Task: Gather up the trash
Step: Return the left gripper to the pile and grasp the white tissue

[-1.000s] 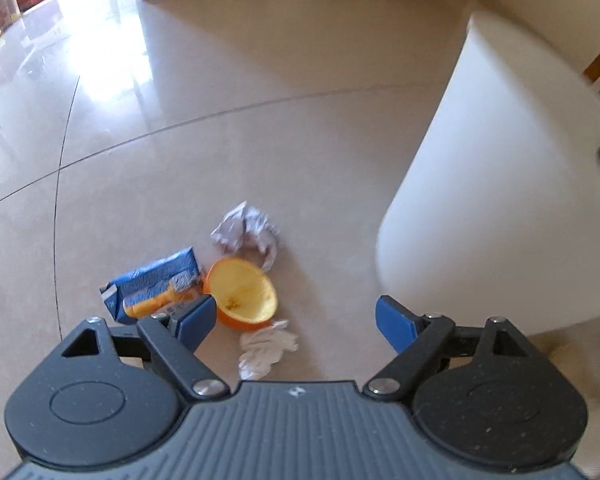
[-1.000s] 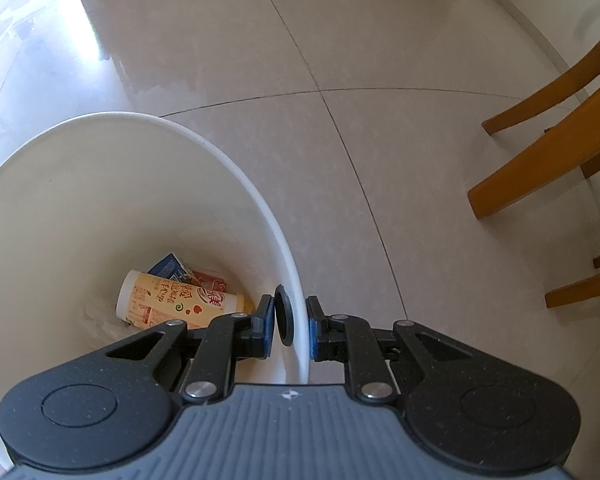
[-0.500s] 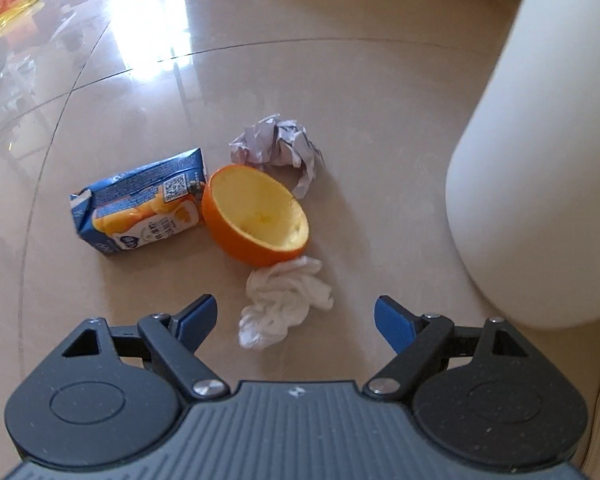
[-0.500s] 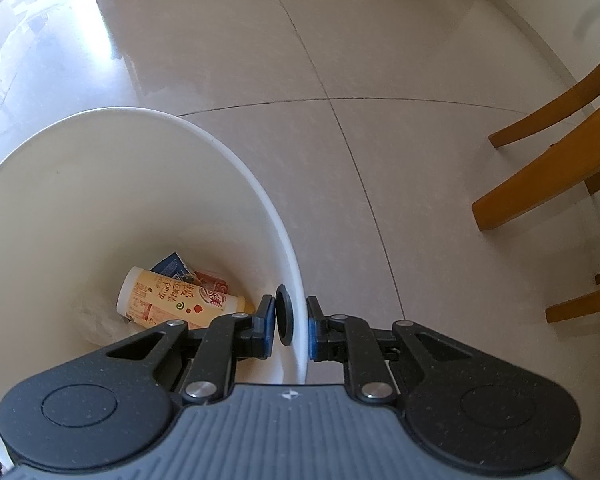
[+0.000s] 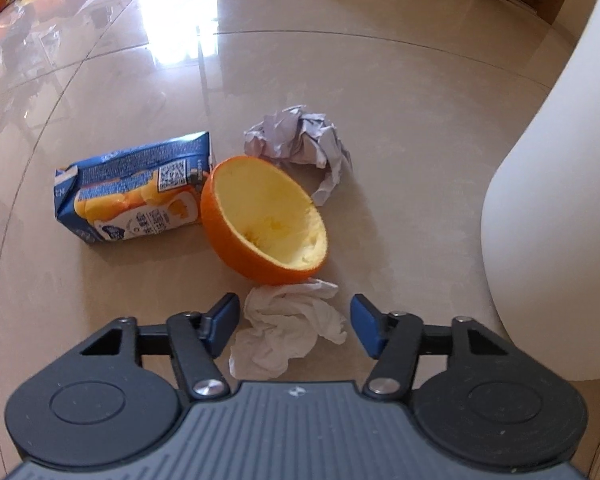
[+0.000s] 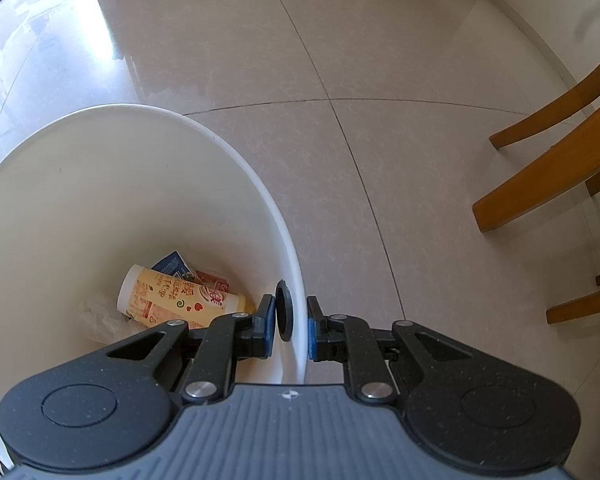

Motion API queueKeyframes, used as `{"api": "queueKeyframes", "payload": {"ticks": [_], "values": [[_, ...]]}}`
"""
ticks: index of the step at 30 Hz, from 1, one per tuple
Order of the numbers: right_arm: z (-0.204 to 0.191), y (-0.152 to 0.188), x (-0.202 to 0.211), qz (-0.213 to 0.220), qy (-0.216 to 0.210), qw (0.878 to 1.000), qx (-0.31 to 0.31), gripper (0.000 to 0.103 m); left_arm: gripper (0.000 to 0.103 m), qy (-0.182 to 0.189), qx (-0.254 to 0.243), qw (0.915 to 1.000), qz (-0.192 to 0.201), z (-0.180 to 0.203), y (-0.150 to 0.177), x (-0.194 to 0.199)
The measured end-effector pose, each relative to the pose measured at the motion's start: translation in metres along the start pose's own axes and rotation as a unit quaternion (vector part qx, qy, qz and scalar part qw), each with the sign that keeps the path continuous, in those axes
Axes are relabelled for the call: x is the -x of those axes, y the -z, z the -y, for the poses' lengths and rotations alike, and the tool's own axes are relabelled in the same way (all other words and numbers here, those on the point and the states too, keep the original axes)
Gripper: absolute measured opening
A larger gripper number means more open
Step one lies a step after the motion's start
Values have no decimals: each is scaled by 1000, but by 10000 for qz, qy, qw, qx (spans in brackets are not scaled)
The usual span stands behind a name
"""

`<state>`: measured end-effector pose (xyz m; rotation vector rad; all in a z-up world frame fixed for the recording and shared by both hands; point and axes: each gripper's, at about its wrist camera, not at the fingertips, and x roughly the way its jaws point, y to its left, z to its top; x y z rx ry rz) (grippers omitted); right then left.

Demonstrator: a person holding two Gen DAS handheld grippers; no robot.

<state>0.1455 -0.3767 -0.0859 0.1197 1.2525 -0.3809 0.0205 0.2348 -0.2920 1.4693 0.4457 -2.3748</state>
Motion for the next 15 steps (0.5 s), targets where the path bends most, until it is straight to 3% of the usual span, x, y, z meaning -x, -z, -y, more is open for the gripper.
{"api": "queueKeyframes", "payload": {"ticks": [4,8,15], "values": [[-1,0,-1,-8,11,10000,13,18,53,-41,-66,10000,19,3,4,2],[-1,1,-1,-8,11,10000,9,18,38,-18,-110,9999,18,3,4,6],[-2,1,-2,-16,22,10000,3,18,28,38,-169,9998,-13,-1,4,14]]}}
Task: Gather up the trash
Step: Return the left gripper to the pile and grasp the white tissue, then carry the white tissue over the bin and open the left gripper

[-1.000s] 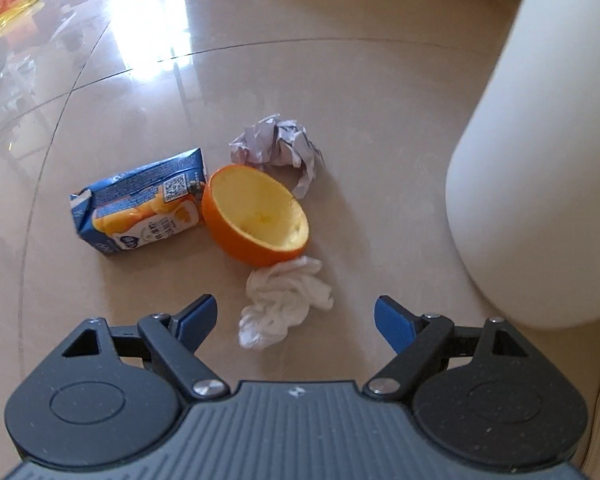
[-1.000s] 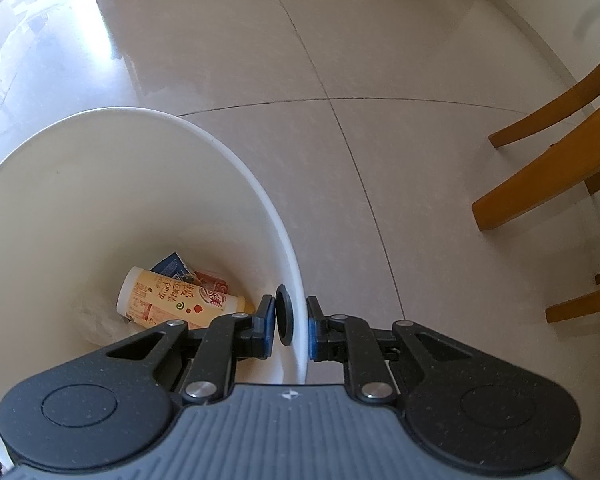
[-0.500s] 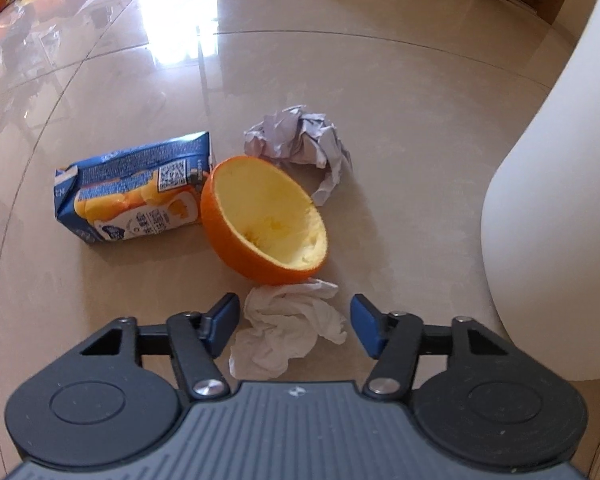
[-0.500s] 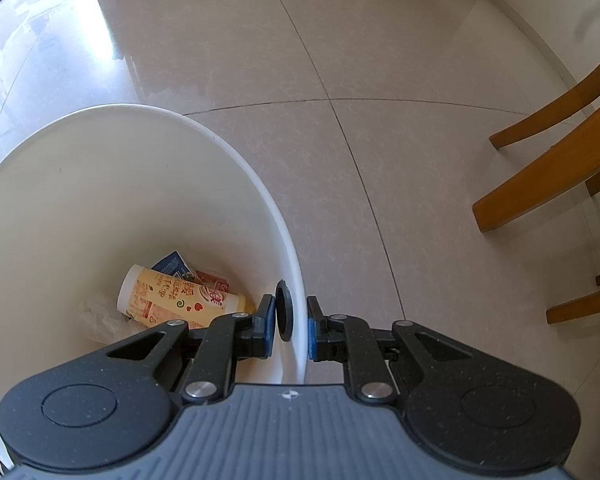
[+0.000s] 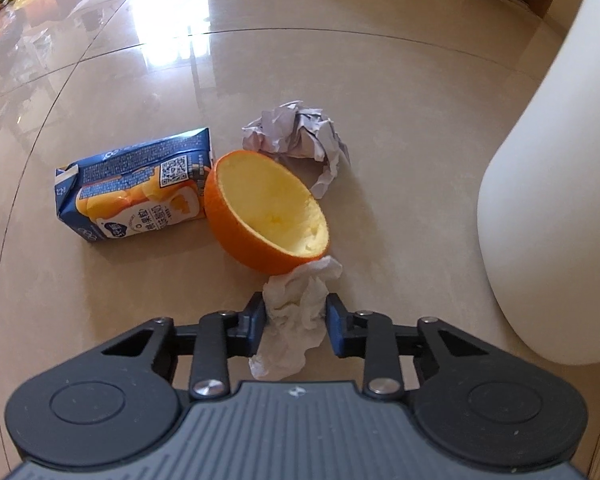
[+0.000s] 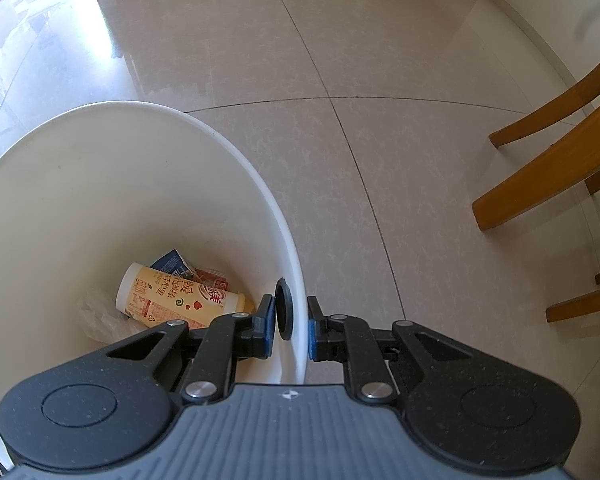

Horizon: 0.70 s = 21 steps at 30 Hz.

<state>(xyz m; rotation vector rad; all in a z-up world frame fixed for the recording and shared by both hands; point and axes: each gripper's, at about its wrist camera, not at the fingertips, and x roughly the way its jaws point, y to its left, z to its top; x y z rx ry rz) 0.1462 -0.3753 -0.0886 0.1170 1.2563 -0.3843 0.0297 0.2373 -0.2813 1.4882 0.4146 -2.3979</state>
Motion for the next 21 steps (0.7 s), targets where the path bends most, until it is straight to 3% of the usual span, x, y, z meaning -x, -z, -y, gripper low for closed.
{"api": "queueKeyframes", "payload": {"ticks": [12,21], "values": [[0,0,-1,-10,29,10000,2,18,22,160,-361,9991,-170,-6,2,16],[-2,-1,-1,-29,95,9999,29,19,22,451,-818,9949,-387,0,-3,57]]}}
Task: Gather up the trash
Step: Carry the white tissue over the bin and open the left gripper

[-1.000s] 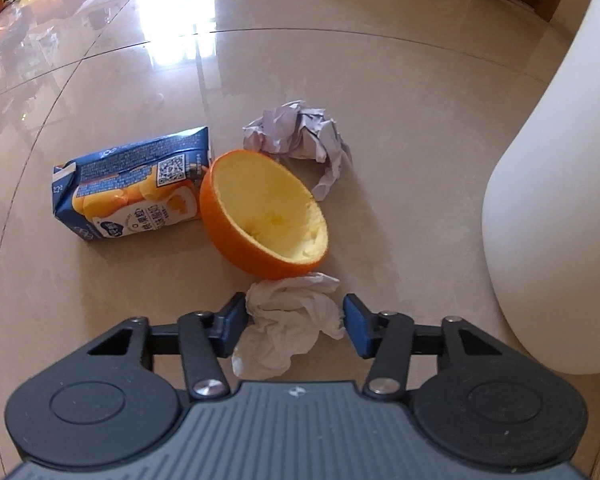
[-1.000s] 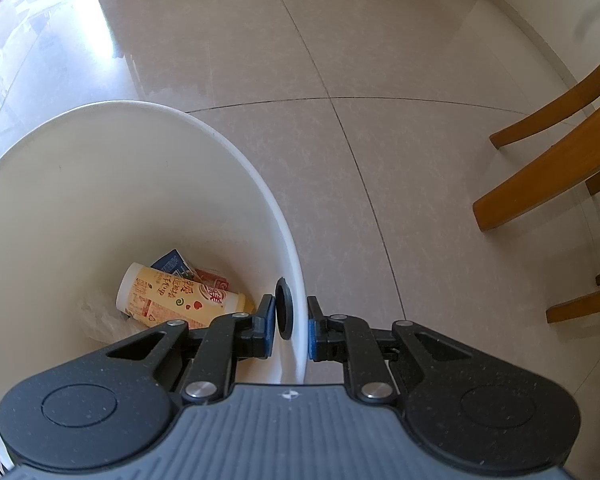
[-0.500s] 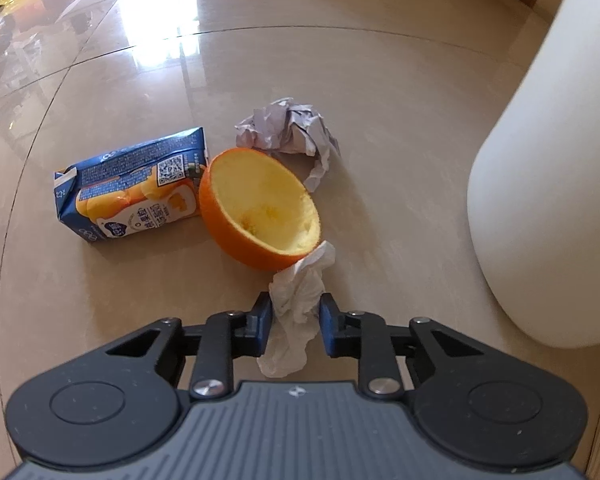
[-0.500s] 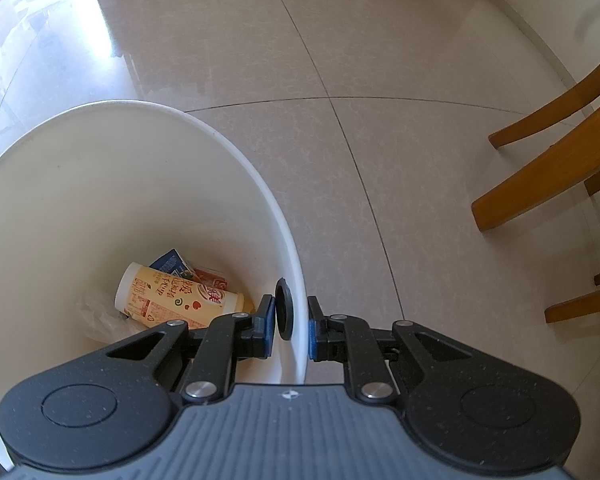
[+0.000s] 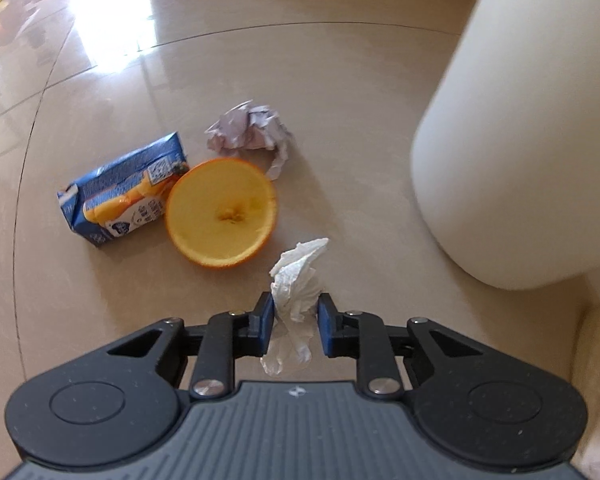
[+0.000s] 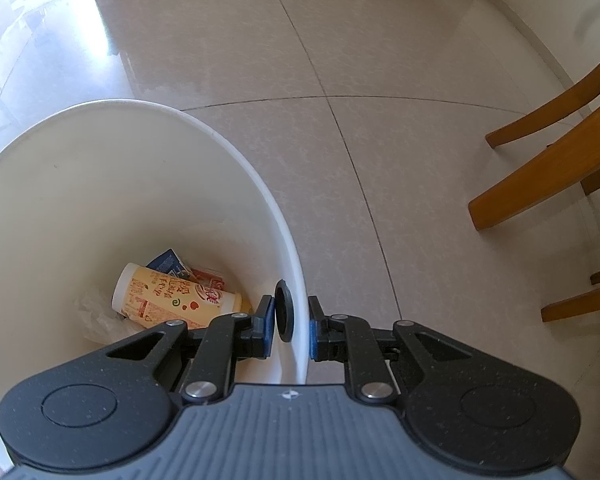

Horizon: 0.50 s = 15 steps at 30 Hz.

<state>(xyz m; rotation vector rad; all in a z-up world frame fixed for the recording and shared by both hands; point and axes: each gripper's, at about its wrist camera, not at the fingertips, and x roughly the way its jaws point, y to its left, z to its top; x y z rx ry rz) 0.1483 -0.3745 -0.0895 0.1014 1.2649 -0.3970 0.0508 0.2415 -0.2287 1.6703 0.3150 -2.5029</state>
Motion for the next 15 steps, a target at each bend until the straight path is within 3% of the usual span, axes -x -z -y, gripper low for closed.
{"api": "queueKeyframes", "payload": {"ticks": [9,15], "values": [[-4,-3,-1,-35,107,9999,30,20,22,317,-669,9972,-111,26,-29,71],[-3,-3,-3,-56,111,9999,-26,20,22,558,-1074,9926,90,50,-69,133]]}}
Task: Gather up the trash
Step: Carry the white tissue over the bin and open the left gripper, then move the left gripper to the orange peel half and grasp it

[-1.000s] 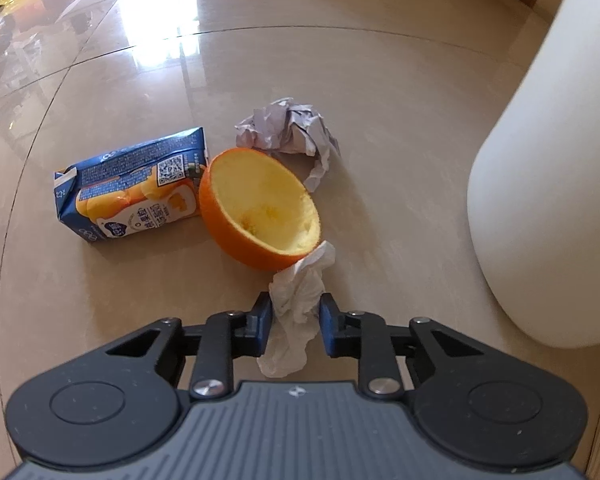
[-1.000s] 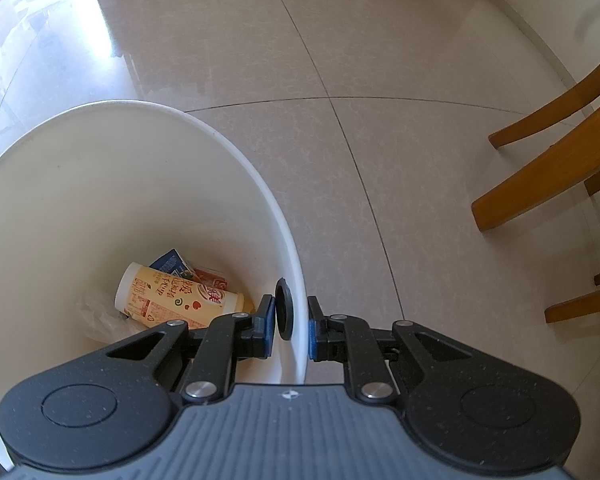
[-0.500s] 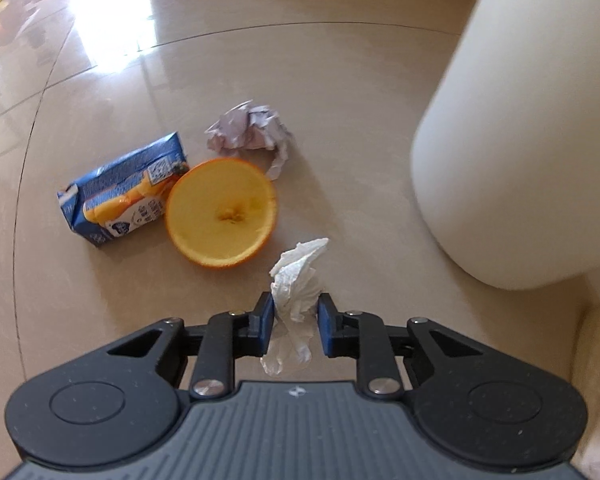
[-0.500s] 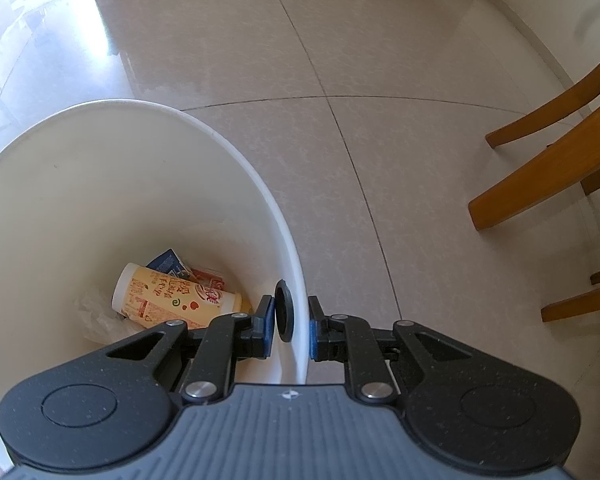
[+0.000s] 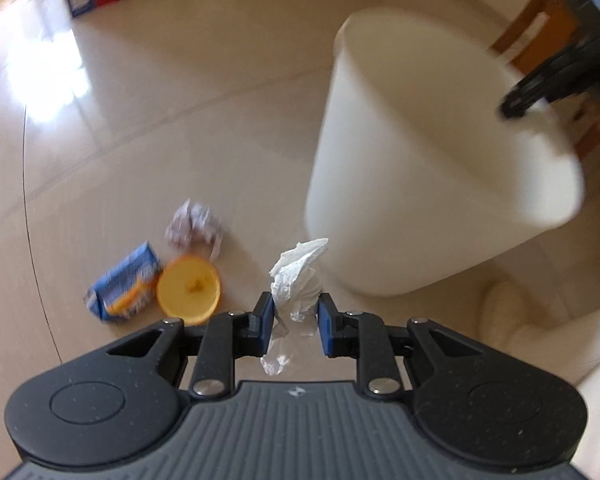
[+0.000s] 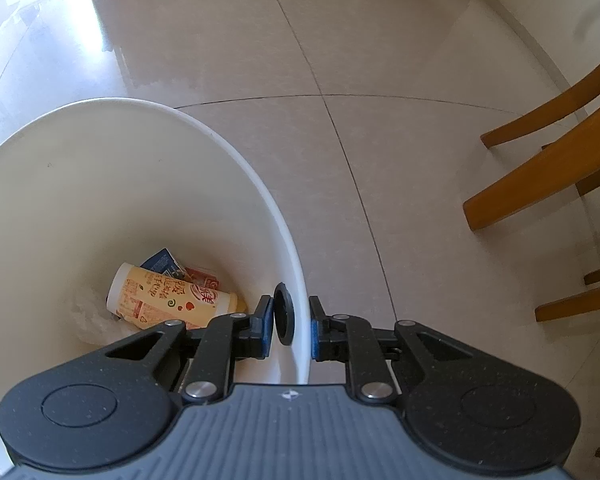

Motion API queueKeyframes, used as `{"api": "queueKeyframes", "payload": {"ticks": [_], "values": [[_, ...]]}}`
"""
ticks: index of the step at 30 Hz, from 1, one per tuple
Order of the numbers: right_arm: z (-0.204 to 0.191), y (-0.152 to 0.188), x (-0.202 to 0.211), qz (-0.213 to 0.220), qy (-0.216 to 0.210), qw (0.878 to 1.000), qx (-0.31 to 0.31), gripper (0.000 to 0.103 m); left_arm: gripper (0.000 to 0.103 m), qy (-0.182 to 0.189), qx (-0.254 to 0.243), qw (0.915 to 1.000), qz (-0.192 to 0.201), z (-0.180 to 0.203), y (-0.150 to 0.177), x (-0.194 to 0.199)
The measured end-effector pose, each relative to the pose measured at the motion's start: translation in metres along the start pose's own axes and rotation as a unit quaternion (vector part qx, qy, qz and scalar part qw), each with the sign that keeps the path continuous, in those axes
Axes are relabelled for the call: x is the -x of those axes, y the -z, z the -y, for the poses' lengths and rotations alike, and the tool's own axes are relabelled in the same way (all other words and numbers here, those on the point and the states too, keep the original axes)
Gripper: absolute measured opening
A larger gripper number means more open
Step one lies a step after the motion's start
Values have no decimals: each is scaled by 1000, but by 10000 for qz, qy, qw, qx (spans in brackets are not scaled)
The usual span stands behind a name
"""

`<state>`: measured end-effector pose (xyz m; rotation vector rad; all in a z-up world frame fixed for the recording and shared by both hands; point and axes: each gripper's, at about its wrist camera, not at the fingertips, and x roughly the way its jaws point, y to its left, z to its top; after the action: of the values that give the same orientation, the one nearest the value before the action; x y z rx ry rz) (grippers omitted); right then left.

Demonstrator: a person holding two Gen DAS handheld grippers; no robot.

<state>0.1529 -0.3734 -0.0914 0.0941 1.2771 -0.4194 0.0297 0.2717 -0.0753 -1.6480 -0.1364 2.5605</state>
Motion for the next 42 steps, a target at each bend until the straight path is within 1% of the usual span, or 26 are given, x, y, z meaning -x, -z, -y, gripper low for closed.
{"api": "queueKeyframes", "payload": {"ticks": [4,7,10,13,16,17,18,20,22,25,27,31,34,37,40,42], "values": [[-4,1,0,35,100,9999,77,21,22,76,-296,9993,209,19,-32,42],[-5,1,0,54,120,9998,116,21,22,148,-552,9978,345,36,-56,63],[-4,1,-1,52,92,9999,110,21,23,195,-864,9944,581,62,-81,80],[-1,0,-1,30,27,10000,21,21,24,297,-1078,9905,802,85,-102,85],[-1,0,-1,32,32,10000,33,21,24,469,-1105,9891,855,100,-117,74],[-2,0,-1,38,37,10000,48,21,25,525,-1134,9884,861,104,-119,69],[-1,0,-1,37,33,10000,51,21,29,580,-1172,9879,834,109,-120,66],[0,0,-2,25,9,10000,18,21,58,646,-1205,9880,724,117,-122,59],[0,-1,-2,13,-9,10000,-11,21,70,699,-1230,9871,754,123,-120,56],[0,0,-2,19,-13,10000,6,20,71,704,-1258,9869,730,124,-117,52],[0,0,-2,25,-13,10000,15,20,75,702,-1212,9875,720,125,-115,56],[0,0,-2,21,-12,10000,3,20,76,674,-1145,9886,706,120,-116,56],[0,0,-2,22,-15,10000,2,20,83,517,-1077,9896,801,114,-116,60],[0,0,-2,25,-10,10000,9,20,88,413,-905,9913,858,102,-114,62],[-1,0,-2,27,15,10000,23,21,94,260,-638,9935,907,86,-112,64],[-2,-1,-2,27,21,10000,26,21,96,120,-474,9943,943,73,-108,63]]}}
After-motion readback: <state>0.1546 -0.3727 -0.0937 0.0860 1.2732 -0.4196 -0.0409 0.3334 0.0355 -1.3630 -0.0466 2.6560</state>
